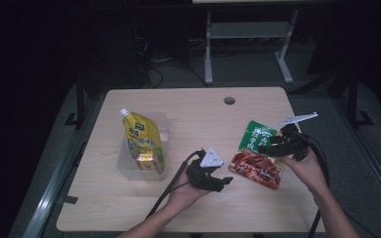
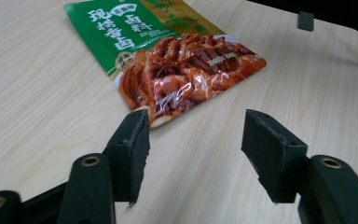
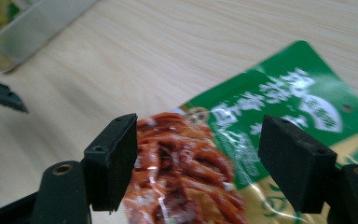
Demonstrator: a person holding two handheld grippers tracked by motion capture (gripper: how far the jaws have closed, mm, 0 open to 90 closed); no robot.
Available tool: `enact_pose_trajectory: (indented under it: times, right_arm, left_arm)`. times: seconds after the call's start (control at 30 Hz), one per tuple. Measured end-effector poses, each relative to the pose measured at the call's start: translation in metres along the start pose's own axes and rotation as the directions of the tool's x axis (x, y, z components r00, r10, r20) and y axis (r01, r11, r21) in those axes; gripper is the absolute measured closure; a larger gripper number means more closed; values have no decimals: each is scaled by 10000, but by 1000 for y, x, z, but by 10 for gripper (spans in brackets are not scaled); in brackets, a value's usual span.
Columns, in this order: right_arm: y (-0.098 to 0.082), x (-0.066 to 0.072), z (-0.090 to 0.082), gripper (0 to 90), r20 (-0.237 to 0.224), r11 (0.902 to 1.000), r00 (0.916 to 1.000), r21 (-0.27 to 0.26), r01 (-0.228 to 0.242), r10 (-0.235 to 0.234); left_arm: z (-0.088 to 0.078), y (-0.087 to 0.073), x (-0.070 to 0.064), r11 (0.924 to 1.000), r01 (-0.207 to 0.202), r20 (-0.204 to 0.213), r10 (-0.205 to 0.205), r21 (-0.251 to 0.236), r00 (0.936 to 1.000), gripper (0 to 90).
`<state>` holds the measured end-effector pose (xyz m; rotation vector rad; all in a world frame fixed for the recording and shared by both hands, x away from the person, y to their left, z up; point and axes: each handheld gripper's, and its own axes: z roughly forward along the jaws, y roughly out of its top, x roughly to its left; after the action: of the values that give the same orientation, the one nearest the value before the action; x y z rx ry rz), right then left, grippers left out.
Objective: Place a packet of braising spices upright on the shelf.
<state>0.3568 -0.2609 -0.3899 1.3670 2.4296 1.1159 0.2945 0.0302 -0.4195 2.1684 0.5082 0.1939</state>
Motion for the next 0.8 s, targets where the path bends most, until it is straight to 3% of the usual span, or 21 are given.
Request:
enact_pose_trajectory:
  times: [0.2,0.43,0.57,0.8]
  right_arm:
    - [-8,-20,-2,255,672,9973,9951,27,-734,731]
    - [-16,-40,4,271,944,9915,9873,94,-1295,1280]
    - [-20,-49,5,293,1157,9853,9793,215,-1697,1662]
    - [-25,-64,3,303,1557,9697,9585,152,-2440,2387]
  left_arm:
    - [19,9,4,9998,-48,150,45,205,9999,508]
    - [42,11,9,9989,49,257,-61,472,9997,590]
    - [52,12,12,9982,-96,199,84,600,9998,654]
    - [66,15,17,9971,53,233,-70,760,9997,790]
